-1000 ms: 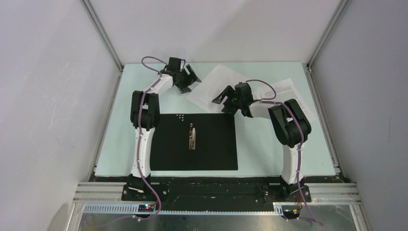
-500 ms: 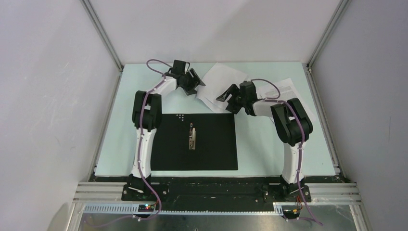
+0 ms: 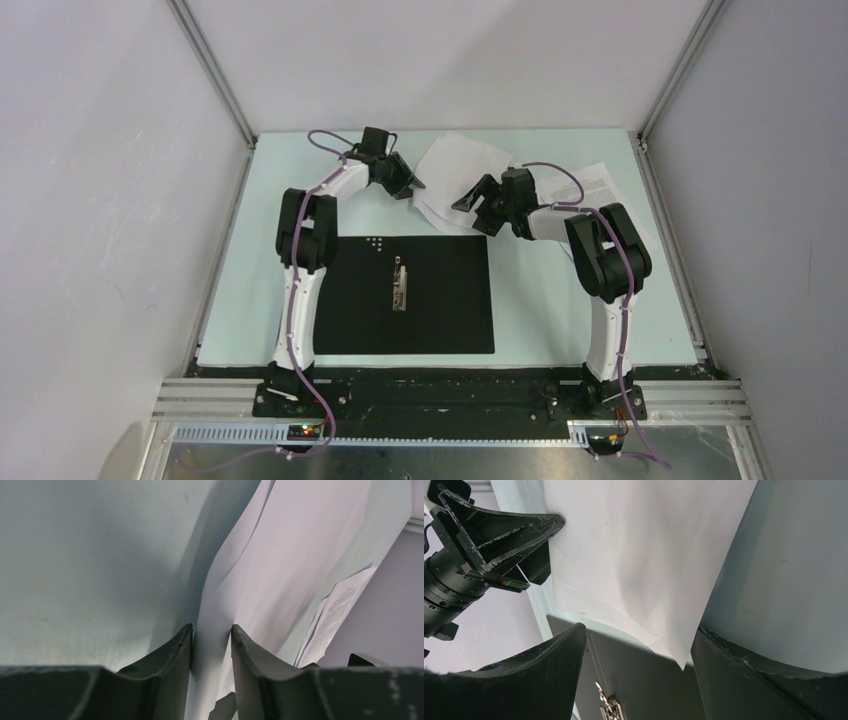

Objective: Put the files into the folder

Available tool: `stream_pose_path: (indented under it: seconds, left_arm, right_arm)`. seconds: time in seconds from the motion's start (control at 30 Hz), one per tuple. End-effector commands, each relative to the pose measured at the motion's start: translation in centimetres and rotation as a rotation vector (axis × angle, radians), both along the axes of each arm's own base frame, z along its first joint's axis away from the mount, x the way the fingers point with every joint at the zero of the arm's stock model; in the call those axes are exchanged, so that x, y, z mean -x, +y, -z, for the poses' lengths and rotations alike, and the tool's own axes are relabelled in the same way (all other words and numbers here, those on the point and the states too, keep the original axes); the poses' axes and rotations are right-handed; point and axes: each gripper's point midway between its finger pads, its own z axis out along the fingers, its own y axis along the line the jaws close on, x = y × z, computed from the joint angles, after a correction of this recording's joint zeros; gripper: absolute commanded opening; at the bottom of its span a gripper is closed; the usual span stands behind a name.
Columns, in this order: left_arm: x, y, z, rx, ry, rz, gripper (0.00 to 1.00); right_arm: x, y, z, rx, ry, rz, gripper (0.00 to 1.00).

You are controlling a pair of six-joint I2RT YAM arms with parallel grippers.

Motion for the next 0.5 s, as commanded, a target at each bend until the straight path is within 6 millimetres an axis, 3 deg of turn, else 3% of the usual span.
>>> stream_pose_path:
  seconds: [0.0, 0.27, 0.47]
  left_arm:
    - [0.9, -1.3, -1.9, 0.064, 0.027, 0.004, 0.35]
    - [0.8, -2.1, -5.5, 0.144, 0.016, -0.013, 0.17]
    - [2.0, -2.8, -6.5, 0.202, 0.060, -0.005, 0.07]
  right_arm:
    - [1.3, -1.4, 2.6, 0.079, 0.076, -0.015, 0.80]
    - [1.2, -3.0, 1.8, 0.072, 0.080, -0.012, 0.81]
    - [2.0, -4.1, 1.9, 0.037, 0.101, -0.005, 0.82]
